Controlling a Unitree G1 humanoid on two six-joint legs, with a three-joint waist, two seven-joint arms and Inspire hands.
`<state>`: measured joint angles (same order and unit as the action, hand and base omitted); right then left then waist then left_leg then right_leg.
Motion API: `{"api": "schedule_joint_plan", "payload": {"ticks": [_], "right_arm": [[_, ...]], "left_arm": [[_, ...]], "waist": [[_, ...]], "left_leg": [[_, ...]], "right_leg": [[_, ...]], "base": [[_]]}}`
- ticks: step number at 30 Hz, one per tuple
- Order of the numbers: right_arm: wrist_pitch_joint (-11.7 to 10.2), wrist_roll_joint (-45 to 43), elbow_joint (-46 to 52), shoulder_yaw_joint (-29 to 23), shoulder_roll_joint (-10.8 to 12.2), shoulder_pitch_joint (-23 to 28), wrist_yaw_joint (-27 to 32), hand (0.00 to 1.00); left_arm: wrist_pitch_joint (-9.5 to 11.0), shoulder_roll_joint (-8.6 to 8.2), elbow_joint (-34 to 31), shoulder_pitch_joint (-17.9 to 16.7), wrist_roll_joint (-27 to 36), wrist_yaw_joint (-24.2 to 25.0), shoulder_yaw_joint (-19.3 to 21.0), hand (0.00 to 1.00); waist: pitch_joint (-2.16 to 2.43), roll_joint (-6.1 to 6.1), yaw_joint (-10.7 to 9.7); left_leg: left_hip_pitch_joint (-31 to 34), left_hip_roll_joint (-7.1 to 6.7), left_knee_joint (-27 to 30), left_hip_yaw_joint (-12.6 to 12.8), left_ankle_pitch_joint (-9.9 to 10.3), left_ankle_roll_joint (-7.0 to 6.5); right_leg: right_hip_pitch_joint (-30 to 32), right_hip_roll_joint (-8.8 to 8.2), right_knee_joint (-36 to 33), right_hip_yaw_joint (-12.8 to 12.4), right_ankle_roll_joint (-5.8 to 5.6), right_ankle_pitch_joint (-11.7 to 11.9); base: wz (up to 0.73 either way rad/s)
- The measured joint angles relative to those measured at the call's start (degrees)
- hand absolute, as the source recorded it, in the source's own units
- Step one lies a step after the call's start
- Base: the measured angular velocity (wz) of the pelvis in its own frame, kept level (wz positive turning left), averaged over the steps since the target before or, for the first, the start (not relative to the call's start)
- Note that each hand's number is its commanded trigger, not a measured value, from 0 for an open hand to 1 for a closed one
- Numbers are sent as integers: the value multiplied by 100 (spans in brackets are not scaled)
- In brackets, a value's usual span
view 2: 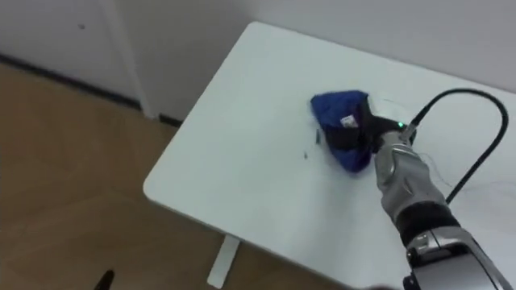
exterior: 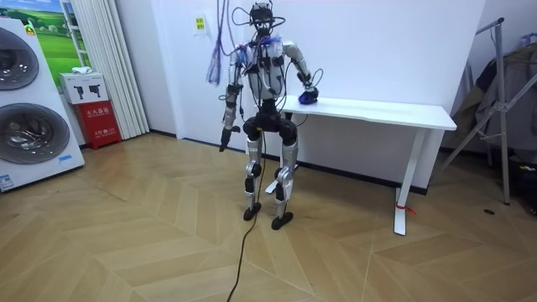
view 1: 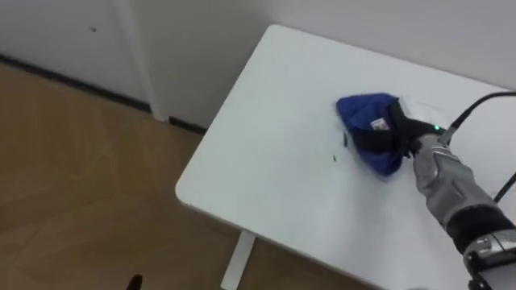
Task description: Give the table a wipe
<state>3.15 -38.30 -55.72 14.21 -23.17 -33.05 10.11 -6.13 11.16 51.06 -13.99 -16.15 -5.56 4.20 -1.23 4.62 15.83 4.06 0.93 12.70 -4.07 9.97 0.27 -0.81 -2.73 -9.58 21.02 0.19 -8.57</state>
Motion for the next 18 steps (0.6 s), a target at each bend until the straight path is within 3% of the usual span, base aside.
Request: {"api": "schedule_joint_plan", "payload": {"ticks": [4,8,10,13,15,18], "right_arm": [[-247,372,-120,-12,-292,120,-4,100],[-508,889,-124,-394,-303,576,237,100],[-614,1009,-124,-592,-291,834,322,100],[-821,1182,-125,-1209,-142,1444,462,100],[-964,1391,-128,-1716,-29,2006,576,100],[-993,1476,-129,-2297,-30,2583,814,100]], "left_arm": [[1,42,17,22,95,7,9,0],[122,108,6,165,94,-8,19,0],[154,135,-4,280,97,-44,22,0],[163,128,-46,204,79,-154,28,0],[149,105,-99,59,-38,-181,98,0],[139,39,-262,-191,-97,-275,360,0]], "waist": [[14,-6,-3],[25,-10,-52],[29,-37,-187],[105,-33,-453],[224,-37,-699],[239,-45,-935]], "left_leg": [[27,-31,4,-50,-12,15],[31,-75,-8,-49,-13,12],[10,-78,-9,-6,-13,2],[-121,-88,-14,-9,6,-33],[-299,-105,-55,12,33,-71],[-517,-137,-77,52,70,-113]], "right_leg": [[-35,-9,63,21,-5,-3],[-70,-46,96,32,-18,-11],[-129,-59,94,44,-28,-17],[-331,-65,99,96,-41,-25],[-502,-92,89,105,-84,-51],[-732,-130,94,102,-132,-80]], "base": [[28],[9],[26],[26],[12],[-3]]}}
